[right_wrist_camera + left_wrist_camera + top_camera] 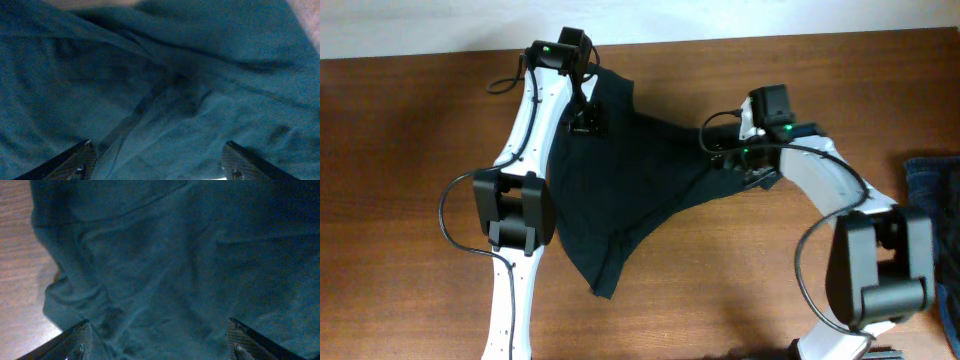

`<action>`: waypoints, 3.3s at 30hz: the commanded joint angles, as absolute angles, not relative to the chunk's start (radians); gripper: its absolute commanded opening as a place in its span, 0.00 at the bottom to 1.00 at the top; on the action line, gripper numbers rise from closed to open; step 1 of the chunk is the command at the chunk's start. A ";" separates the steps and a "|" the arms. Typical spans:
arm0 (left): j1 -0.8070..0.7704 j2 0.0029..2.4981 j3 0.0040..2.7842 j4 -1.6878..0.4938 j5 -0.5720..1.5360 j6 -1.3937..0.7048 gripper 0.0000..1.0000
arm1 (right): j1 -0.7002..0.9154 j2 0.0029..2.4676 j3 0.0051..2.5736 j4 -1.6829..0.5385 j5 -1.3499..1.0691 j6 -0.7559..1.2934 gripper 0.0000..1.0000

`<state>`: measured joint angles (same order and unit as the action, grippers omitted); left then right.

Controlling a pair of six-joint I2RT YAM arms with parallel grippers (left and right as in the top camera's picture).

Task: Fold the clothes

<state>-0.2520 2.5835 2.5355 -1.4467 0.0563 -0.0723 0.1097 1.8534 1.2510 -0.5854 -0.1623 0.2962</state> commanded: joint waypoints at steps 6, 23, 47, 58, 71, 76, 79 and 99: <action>-0.247 2.572 2.429 -1.354 0.072 -0.060 0.84 | 0.145 1.909 1.243 -0.552 -0.069 0.515 0.82; -0.247 2.570 2.423 -1.502 0.187 0.005 0.83 | 0.152 1.916 1.243 -0.543 -0.017 0.559 0.81; -0.241 2.571 2.291 -1.335 0.063 -0.015 0.01 | 0.152 1.971 1.243 -0.511 -0.017 0.579 0.80; -0.241 2.571 2.146 -1.239 0.063 -0.014 0.01 | 0.152 1.971 1.244 -0.493 -0.017 0.585 0.28; -0.241 2.571 2.147 -1.230 0.063 -0.014 0.01 | 0.150 1.926 1.333 -0.680 0.047 0.572 0.04; -0.235 2.571 2.147 -1.230 0.062 -0.014 0.01 | 0.149 1.881 1.414 -0.904 0.095 0.558 0.04; -0.228 2.571 2.147 -1.232 0.062 -0.014 0.01 | 0.149 1.874 1.419 -0.991 0.095 0.558 0.04; -0.176 2.571 2.147 -1.237 0.063 -0.014 0.01 | 0.090 1.874 1.404 -1.266 0.118 0.554 0.04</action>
